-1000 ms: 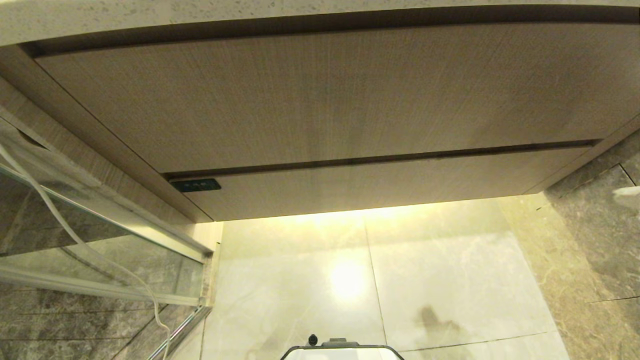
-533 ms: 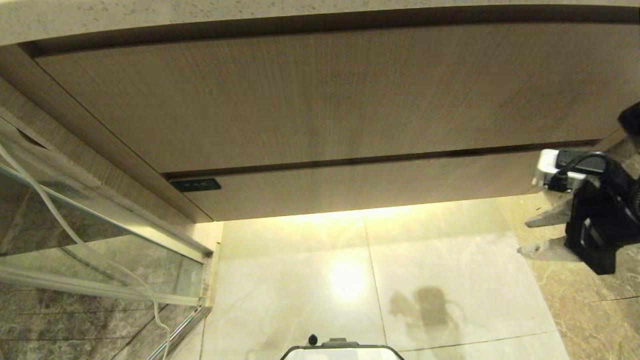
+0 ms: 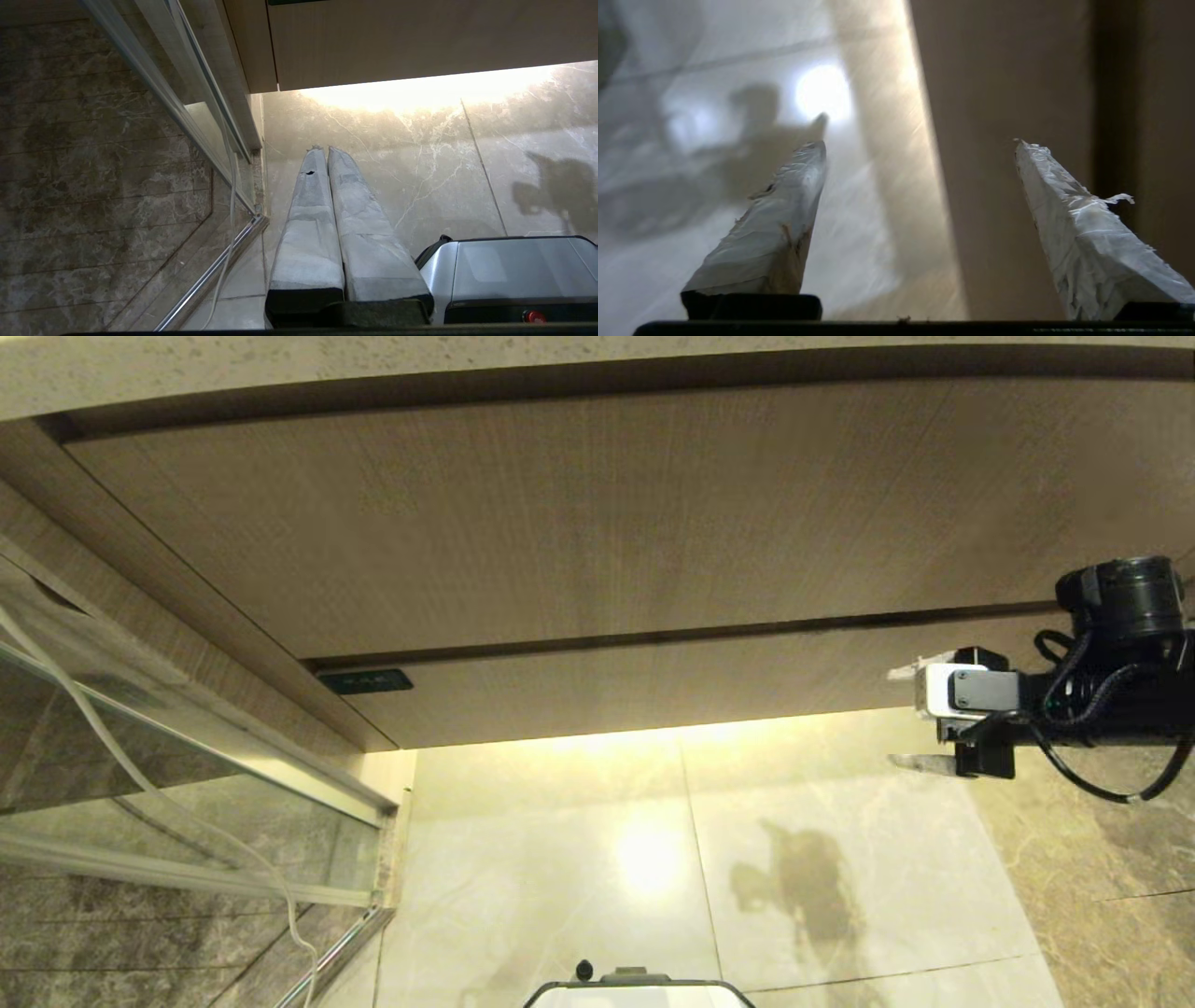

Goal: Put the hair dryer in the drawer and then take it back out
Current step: Pull open the drawer

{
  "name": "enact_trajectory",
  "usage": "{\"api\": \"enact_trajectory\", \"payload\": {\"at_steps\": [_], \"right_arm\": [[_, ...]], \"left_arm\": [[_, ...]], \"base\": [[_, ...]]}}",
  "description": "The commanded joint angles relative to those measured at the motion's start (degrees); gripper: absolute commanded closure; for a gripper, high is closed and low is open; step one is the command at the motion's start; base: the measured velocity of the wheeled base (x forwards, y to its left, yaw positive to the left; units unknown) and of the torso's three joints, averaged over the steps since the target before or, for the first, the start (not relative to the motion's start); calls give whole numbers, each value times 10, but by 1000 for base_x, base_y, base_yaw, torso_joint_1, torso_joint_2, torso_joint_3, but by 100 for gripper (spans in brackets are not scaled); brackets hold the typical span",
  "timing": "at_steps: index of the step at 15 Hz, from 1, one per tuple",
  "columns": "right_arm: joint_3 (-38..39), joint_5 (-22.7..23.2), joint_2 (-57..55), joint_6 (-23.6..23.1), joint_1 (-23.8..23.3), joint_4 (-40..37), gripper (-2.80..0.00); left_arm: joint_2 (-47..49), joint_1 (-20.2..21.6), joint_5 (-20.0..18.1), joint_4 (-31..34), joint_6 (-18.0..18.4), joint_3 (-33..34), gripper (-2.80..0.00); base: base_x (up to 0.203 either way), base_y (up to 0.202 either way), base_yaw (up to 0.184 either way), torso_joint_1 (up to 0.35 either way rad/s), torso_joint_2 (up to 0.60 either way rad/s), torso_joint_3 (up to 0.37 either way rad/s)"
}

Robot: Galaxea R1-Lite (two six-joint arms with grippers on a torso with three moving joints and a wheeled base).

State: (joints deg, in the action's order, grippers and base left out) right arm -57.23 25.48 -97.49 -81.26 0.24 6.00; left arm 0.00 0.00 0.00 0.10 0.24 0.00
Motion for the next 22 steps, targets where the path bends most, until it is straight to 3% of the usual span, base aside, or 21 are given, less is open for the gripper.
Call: {"api": "enact_trajectory", "payload": {"at_steps": [1,8,14,22], "right_arm": [[27,83,-51,-12,-9,143,-280],[-21,86,-116,-6,-13,160,-280],[-121,34,-173,38,-13,160,-280],[-126,38,-181,39,-13,167,-280]], "left_arm": [[0,0,0,0,0,1,0],[0,0,0,0,0,0,0],[0,0,0,0,0,1,0],[0,0,0,0,0,1,0]], "base": [[0,0,0,0,0,0],[0,0,0,0,0,0],[0,0,0,0,0,0],[0,0,0,0,0,0]]}}
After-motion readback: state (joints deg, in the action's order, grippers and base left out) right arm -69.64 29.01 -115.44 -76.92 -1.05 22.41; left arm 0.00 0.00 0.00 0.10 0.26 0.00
